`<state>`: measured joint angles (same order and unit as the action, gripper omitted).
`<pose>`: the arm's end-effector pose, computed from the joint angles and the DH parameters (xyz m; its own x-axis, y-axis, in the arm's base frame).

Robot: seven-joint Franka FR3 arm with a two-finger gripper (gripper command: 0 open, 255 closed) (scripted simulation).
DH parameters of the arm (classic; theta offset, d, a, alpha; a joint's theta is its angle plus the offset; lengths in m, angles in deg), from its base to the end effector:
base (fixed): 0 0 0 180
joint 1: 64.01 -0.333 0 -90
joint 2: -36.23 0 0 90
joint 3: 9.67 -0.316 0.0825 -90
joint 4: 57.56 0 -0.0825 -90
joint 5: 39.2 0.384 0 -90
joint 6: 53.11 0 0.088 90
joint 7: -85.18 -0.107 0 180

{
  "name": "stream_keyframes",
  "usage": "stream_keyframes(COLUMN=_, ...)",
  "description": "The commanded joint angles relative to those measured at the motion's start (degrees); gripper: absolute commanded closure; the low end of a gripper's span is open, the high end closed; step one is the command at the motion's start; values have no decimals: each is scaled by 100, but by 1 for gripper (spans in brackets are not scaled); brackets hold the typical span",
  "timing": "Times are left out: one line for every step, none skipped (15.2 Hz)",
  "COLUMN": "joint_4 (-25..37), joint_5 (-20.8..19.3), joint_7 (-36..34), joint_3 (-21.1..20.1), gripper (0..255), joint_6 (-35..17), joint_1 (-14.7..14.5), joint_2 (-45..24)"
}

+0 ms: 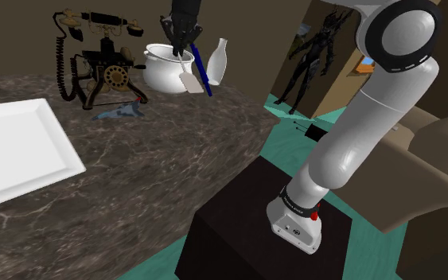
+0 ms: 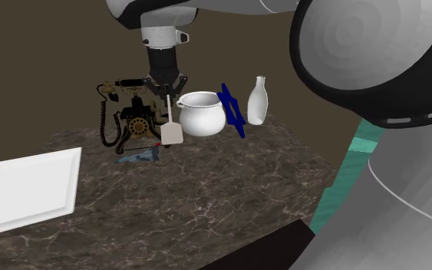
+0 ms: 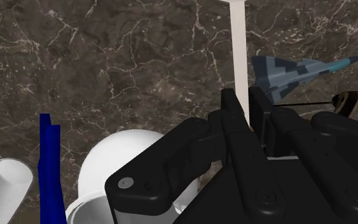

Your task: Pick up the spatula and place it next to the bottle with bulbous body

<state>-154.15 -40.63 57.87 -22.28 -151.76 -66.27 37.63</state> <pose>0.5406 0.1426 0.5966 0.9750 -0.2119 0.0669 -0.2124 -0.9772 -0.0006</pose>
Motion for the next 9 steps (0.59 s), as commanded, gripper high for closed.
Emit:
stream_keyframes(joint_4=207, joint_5=-6, joint_7=9, joint_3=3, gripper=255, joint_6=175, joint_1=3, joint_2=-35)
stream_keyframes(joint_4=304, joint_5=-10, joint_7=9, joint_3=2, gripper=255, joint_6=256, joint_1=2, joint_2=-52)
stream_keyframes(joint_4=403, joint_5=-13, joint_7=8, joint_3=0, gripper=255, joint_6=338, joint_1=1, joint_2=-69)
stream_keyframes(joint_4=504, joint_5=-18, joint_7=7, joint_3=-1, gripper=255, joint_6=420, joint_1=-1, joint_2=-89)
stream_keyframes(joint_4=607, joint_5=-22, joint_7=6, joint_3=-3, gripper=255, joint_6=503, joint_1=-2, joint_2=-110)
stream_keyframes(joint_4=713, joint_5=-27, joint_7=4, joint_3=-5, gripper=255, joint_6=587, joint_1=-4, joint_2=-132)
stream_keyframes(joint_4=821, joint_5=-33, joint_7=3, joint_3=-7, gripper=255, joint_6=671, joint_1=-6, joint_2=-157)
stream_keyframes(joint_4=932, joint_5=-39, joint_7=1, joint_3=-10, gripper=255, joint_6=756, joint_1=-9, joint_2=-183)
stream_keyframes(joint_4=1045, joint_5=-45, joint_7=-2, joint_3=-12, gripper=255, joint_6=842, joint_1=-12, joint_2=-211)
